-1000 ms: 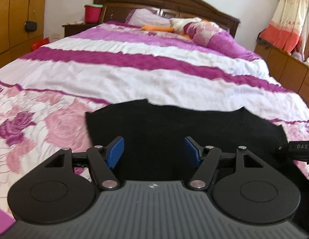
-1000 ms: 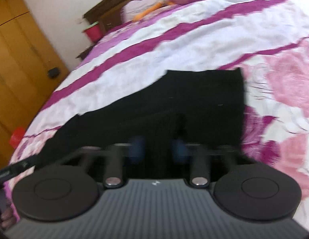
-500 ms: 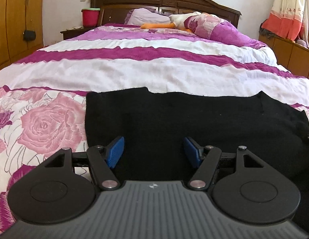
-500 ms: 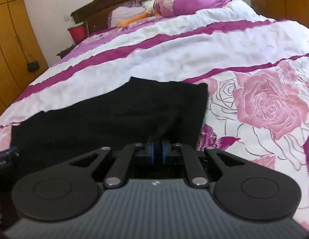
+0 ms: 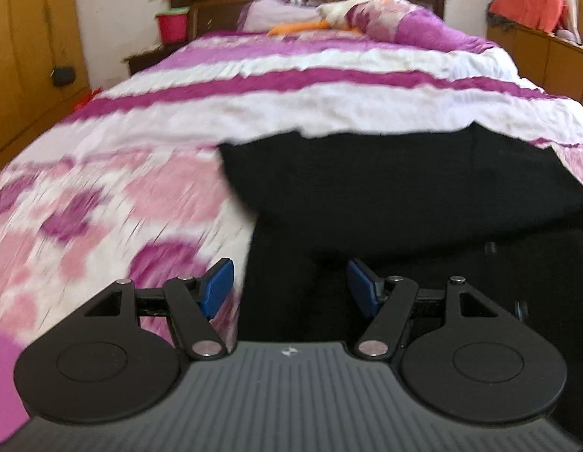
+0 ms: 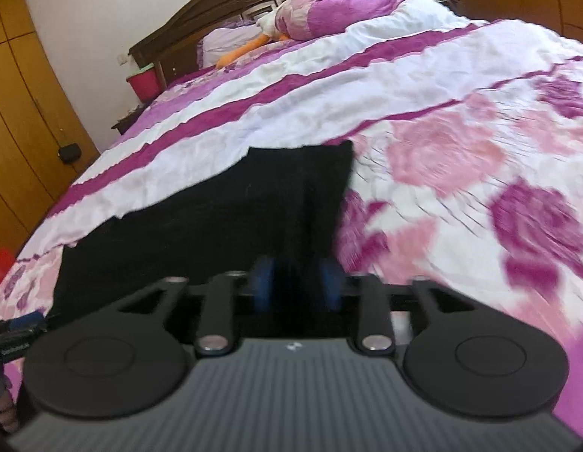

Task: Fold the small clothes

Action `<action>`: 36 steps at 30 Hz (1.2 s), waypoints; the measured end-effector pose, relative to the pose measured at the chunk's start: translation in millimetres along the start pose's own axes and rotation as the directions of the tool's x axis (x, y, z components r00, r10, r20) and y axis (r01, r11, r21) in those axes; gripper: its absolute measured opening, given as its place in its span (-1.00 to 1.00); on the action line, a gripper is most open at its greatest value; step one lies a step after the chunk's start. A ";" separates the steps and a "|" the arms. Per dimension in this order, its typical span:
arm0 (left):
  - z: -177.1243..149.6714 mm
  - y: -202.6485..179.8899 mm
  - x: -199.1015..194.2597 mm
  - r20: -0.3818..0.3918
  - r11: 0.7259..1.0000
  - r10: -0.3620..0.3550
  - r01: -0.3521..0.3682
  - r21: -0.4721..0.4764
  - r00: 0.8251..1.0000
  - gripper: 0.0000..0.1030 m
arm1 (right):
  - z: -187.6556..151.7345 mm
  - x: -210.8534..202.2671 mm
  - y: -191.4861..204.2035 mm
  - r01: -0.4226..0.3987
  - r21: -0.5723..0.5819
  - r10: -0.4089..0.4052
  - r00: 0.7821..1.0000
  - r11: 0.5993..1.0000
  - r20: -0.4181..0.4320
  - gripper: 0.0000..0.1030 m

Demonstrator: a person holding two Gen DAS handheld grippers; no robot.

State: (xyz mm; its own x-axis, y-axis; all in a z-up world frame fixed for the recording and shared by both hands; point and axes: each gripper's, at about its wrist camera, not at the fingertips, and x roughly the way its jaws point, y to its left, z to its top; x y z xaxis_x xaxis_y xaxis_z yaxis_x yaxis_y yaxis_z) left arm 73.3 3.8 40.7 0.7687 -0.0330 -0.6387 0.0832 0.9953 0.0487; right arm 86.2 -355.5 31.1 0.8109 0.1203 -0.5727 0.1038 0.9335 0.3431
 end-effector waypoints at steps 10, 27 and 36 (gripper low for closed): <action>-66.0 33.7 -74.1 -0.072 0.986 -0.066 0.054 -0.157 0.995 0.39 | -64.6 -78.4 0.9 0.055 -0.051 -0.055 0.998 0.997 0.012 0.07; -134.0 23.0 -116.5 -0.126 0.955 -0.234 0.204 -0.218 0.964 0.39 | -133.9 -113.2 -27.6 -0.027 0.053 0.033 0.994 0.998 -0.104 0.07; -140.5 18.8 -110.6 -0.116 0.939 -0.302 0.274 -0.208 0.946 0.39 | -139.4 -110.5 -25.8 -0.030 0.053 0.037 0.991 0.998 -0.125 0.07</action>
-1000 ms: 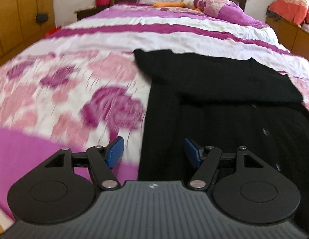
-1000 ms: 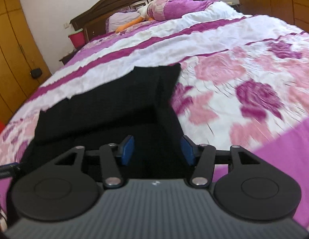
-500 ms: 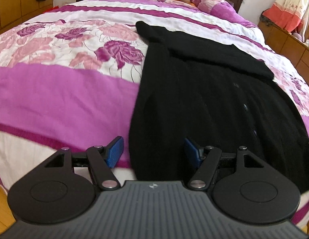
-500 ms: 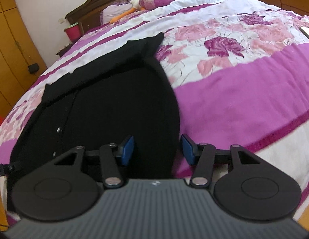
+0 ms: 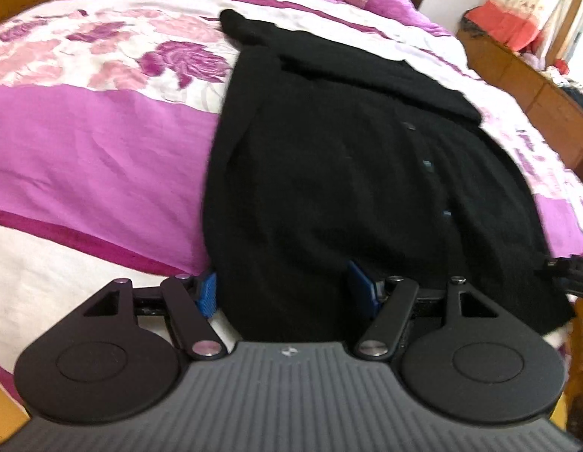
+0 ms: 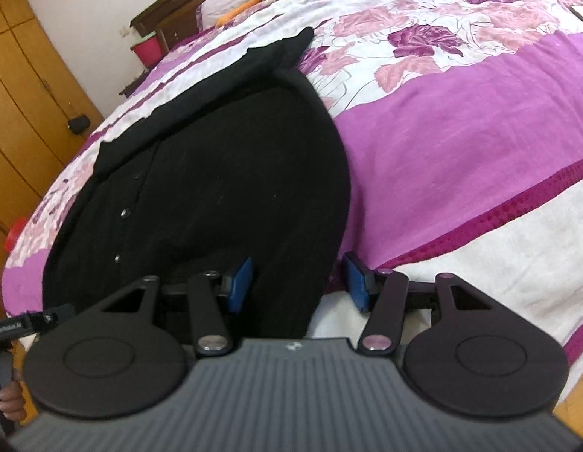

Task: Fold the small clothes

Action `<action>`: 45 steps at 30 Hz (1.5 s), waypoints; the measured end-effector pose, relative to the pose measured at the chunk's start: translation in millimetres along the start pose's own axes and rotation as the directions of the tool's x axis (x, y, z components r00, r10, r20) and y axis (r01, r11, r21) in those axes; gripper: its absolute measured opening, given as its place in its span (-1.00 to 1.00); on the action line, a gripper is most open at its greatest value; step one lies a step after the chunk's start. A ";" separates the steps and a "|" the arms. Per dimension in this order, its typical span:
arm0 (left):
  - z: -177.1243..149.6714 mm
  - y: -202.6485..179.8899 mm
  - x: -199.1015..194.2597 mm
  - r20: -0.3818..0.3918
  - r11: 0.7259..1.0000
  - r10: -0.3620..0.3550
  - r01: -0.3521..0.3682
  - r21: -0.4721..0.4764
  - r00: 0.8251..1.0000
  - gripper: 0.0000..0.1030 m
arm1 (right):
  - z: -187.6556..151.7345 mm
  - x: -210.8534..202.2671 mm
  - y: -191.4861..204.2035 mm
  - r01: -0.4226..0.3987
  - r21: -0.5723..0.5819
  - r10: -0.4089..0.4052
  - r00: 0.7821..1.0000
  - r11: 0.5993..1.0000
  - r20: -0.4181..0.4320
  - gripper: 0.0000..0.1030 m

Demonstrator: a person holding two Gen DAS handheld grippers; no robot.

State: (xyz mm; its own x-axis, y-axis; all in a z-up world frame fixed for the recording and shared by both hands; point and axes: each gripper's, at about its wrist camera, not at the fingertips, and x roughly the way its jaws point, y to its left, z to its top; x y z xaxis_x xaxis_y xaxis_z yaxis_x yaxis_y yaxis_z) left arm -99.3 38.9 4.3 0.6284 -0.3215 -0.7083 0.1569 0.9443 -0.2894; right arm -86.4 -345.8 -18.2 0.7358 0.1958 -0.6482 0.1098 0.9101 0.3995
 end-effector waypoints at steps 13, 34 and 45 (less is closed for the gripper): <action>-16.8 -9.7 4.1 0.012 0.993 -0.102 0.101 0.057 0.995 0.26 | -4.8 -2.6 4.3 -0.014 -0.036 0.014 1.000 0.999 0.002 0.07; -15.7 -15.1 19.0 0.042 0.989 -0.146 0.144 0.032 0.988 -0.33 | -18.9 -8.4 10.4 -0.054 -0.126 0.066 0.993 0.991 0.098 0.06; -18.3 -11.7 15.8 0.027 0.984 -0.180 0.180 0.014 0.983 -0.73 | -20.6 -13.8 14.7 -0.019 -0.188 0.038 0.994 0.982 0.101 -0.57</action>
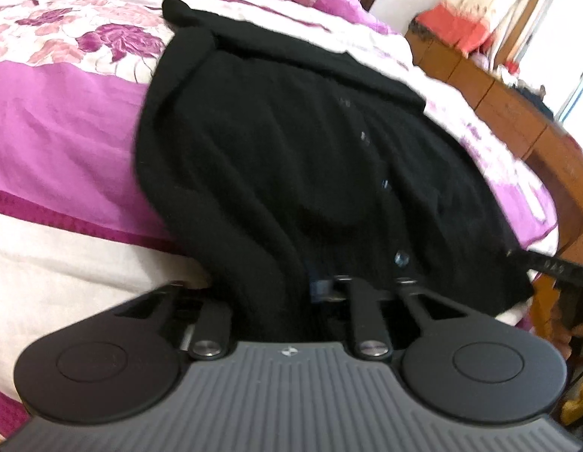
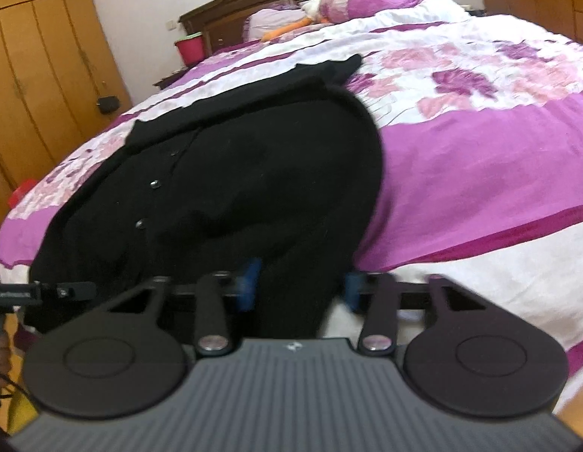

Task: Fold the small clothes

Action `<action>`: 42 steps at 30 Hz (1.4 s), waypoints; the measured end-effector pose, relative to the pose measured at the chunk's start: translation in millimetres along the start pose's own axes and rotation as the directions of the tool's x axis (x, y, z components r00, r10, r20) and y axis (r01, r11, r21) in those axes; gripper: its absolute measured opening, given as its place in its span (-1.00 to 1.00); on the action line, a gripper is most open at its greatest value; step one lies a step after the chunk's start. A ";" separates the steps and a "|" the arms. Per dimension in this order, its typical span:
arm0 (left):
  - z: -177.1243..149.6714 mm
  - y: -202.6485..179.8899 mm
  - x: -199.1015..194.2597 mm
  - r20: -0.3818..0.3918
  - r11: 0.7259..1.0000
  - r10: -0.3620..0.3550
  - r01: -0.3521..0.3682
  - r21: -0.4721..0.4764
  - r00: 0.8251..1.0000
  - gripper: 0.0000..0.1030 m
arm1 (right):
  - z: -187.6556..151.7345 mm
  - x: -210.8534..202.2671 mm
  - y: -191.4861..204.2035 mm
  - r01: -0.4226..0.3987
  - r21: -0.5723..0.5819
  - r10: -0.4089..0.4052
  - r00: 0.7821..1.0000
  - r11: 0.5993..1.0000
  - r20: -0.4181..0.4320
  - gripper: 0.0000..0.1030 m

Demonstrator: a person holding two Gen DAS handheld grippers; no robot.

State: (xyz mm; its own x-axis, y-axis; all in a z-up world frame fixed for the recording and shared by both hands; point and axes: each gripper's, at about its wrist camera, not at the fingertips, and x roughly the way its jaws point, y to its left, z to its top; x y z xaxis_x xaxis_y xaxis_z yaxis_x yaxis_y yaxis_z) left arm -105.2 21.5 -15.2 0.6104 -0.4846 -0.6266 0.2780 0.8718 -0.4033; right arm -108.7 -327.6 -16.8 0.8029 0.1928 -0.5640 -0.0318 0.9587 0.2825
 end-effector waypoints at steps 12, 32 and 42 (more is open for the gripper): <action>48.0 8.9 -57.1 0.217 0.972 -0.141 0.176 -0.153 0.966 -0.84 | 37.5 -35.5 -15.0 -0.320 0.286 0.274 0.943 0.903 0.188 -0.81; 173.6 -28.3 -58.3 0.434 0.979 -0.034 0.118 -0.168 0.900 -0.84 | 136.8 10.0 -43.3 -0.500 0.416 0.323 0.845 0.760 0.427 -0.81; 225.5 -11.8 0.3 0.450 0.984 0.077 0.005 -0.177 0.890 -0.85 | 179.9 72.7 -51.3 -0.467 0.443 0.257 0.853 0.766 0.455 -0.81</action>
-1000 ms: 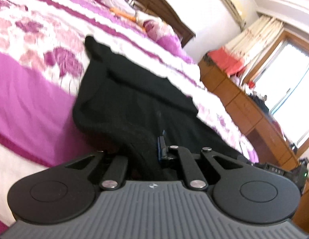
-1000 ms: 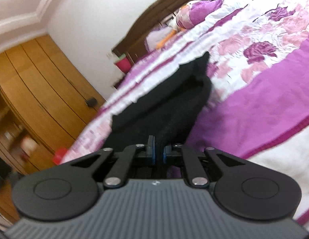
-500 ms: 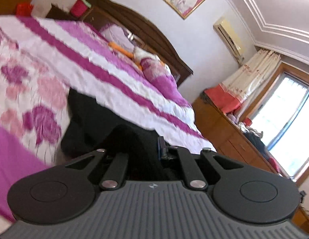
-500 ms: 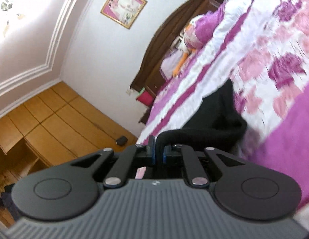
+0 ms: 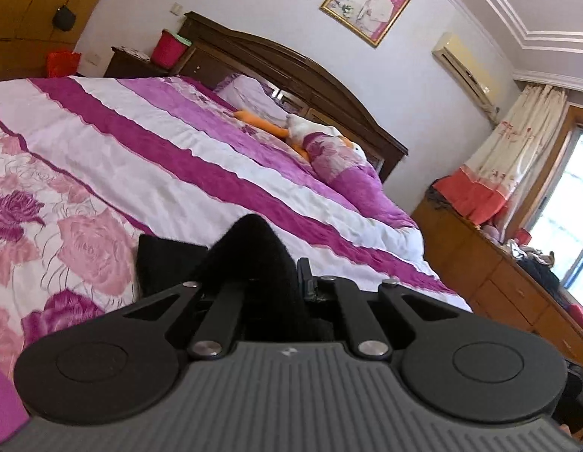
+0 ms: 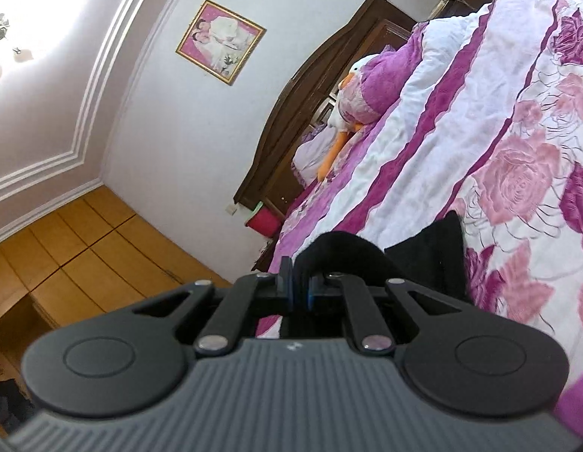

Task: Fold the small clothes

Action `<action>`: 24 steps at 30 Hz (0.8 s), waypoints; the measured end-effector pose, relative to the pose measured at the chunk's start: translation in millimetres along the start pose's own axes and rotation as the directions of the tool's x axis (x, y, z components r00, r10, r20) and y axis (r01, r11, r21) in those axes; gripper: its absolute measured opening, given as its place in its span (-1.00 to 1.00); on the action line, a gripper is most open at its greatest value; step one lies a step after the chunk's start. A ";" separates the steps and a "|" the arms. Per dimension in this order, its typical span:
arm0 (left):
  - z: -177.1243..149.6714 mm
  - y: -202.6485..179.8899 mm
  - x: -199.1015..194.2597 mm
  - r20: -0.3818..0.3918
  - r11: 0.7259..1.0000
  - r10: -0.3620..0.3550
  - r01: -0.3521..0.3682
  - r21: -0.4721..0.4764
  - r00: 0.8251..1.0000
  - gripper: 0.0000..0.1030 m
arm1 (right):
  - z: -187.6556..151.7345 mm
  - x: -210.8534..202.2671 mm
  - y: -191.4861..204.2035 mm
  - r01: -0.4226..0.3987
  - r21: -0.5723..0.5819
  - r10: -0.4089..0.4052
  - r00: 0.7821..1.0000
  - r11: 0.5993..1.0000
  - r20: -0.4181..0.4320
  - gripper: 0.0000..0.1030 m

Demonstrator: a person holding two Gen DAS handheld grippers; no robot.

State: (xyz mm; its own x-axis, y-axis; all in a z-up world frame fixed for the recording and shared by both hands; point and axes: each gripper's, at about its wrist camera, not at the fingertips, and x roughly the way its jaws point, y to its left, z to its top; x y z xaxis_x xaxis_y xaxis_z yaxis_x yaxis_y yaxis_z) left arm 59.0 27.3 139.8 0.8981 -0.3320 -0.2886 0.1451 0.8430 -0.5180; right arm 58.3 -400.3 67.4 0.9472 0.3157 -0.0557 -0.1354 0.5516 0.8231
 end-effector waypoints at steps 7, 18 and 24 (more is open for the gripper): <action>5.5 13.2 51.5 -0.002 0.998 0.062 -0.062 0.017 0.998 -0.85 | 3.4 41.1 -3.9 0.070 -0.099 -0.070 0.998 0.993 -0.002 -0.81; -20.1 59.1 147.4 -0.131 0.976 0.213 -0.204 0.077 0.968 -0.84 | -13.5 105.2 -53.3 0.263 -0.171 -0.275 0.960 0.949 -0.050 -0.81; -38.1 89.3 165.4 -0.179 0.975 0.220 -0.217 0.040 0.959 -0.82 | -28.0 111.7 -80.2 0.303 -0.146 -0.318 0.944 0.942 -0.091 -0.85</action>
State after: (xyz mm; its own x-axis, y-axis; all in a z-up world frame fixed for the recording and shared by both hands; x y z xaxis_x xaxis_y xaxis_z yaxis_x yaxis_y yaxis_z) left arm 204.6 31.5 15.1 0.8189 -0.2083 -0.5348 -0.0364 0.9111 -0.4106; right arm 166.8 -387.6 -20.7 0.9106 0.1925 -0.3657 0.1175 0.7277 0.6758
